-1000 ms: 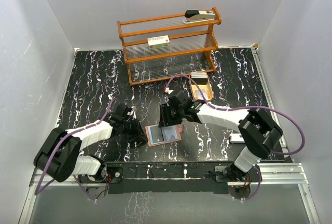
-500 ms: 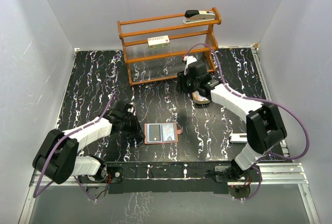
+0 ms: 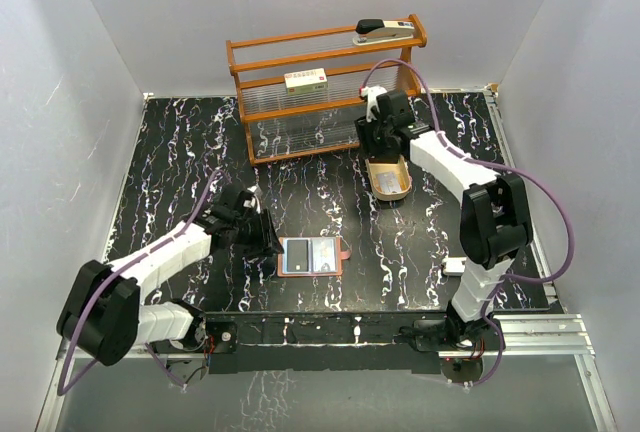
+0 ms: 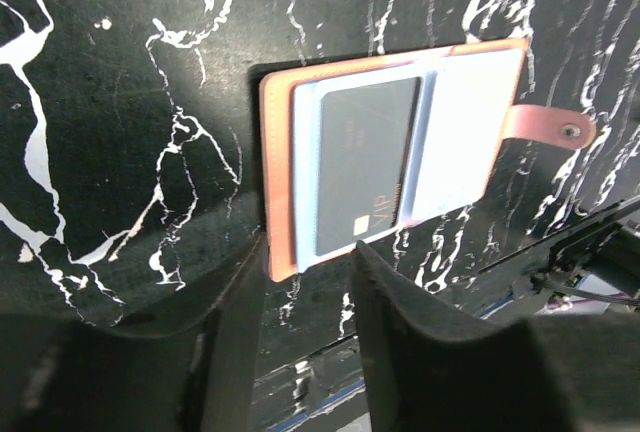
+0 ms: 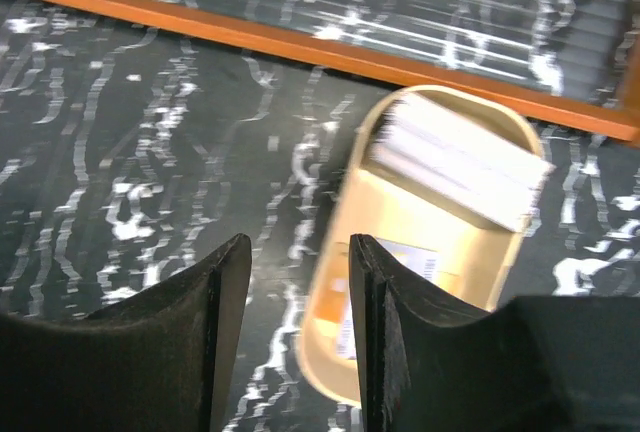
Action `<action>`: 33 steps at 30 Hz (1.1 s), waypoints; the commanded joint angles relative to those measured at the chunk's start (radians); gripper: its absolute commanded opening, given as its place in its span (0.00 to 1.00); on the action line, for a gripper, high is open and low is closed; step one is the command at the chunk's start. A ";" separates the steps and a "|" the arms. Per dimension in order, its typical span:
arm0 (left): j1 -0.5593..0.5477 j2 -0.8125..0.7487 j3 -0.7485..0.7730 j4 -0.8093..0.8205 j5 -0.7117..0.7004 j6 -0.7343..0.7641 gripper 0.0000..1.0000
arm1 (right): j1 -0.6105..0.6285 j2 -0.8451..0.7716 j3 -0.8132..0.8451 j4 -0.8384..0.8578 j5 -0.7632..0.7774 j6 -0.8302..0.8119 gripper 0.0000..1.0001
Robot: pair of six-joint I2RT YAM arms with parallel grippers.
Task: Put the credit cards into the card holder
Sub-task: Pick up the credit card from the storage box.
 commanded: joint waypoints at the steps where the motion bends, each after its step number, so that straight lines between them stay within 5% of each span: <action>1: -0.003 -0.074 0.088 -0.091 0.022 0.069 0.42 | -0.088 0.014 0.078 0.048 0.033 -0.132 0.43; 9: -0.003 -0.211 0.224 -0.258 0.023 0.205 0.58 | -0.127 0.048 0.051 0.108 -0.024 -0.440 0.43; 11: -0.003 -0.256 0.232 -0.278 0.015 0.230 0.96 | -0.127 0.036 0.013 0.134 -0.018 -0.555 0.43; 12: -0.003 -0.277 0.232 -0.284 0.013 0.241 0.98 | -0.127 0.032 0.002 0.140 -0.027 -0.596 0.43; 33: -0.003 -0.434 0.166 -0.227 0.024 0.276 0.99 | -0.110 0.050 -0.046 0.138 -0.114 -0.893 0.52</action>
